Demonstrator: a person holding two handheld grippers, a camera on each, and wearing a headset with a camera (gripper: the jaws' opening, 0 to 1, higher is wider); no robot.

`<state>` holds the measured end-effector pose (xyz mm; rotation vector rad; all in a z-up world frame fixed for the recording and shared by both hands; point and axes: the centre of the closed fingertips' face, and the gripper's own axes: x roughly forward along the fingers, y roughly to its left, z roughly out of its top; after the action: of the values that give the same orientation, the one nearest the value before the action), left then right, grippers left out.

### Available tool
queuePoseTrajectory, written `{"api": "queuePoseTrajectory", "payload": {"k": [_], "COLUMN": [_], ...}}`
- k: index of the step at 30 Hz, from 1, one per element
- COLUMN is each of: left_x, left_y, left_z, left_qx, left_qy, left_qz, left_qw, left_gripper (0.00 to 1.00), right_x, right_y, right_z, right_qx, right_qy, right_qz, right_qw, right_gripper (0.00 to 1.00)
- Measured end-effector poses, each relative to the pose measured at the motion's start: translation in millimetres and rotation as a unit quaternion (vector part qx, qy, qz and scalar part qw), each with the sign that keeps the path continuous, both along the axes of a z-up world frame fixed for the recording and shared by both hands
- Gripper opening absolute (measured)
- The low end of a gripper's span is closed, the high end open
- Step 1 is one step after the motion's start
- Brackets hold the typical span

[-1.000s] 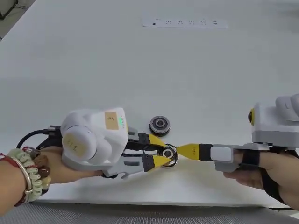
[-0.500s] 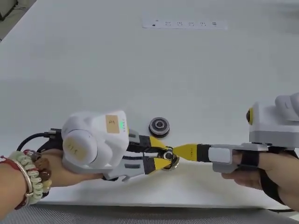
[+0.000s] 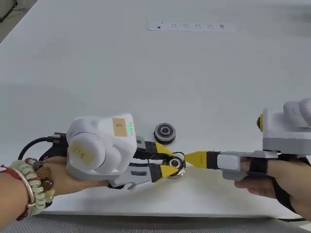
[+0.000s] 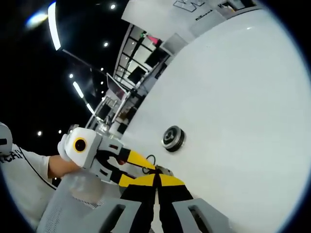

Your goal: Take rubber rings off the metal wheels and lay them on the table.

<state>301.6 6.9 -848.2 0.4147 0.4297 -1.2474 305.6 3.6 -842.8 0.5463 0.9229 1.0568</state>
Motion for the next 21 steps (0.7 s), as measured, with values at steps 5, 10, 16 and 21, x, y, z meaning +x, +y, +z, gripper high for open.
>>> {"api": "queuePoseTrajectory", "payload": {"k": [5,10,16,21], "left_x": [-0.1,1.8,1.8,8.1], "left_y": [0.2,5.1,16.5,22.0], "left_z": [11.5,24.0,38.5,52.5], "left_qx": [-0.013,-0.03,-0.033,-0.036], "left_qy": [0.004,0.018,0.008,0.002], "left_qz": [-0.002,0.009,0.007,0.014], "left_qw": [0.9999,0.9994,0.9994,0.9993], "left_gripper": [0.14,0.22,0.27,0.37], "right_x": [-0.7,-2.0,-7.2,-9.8], "right_y": [-0.6,1.0,3.5,3.1], "right_z": [-0.4,6.1,14.5,19.5], "right_qx": [-0.006,0.0,-0.007,-0.012], "right_qy": [-0.001,-0.001,-0.021,-0.029], "right_qz": [0.003,0.006,0.023,0.031], "right_qw": [1.0,1.0,0.9995,0.999], "right_gripper": [0.0,0.0,0.0,0.0]}}
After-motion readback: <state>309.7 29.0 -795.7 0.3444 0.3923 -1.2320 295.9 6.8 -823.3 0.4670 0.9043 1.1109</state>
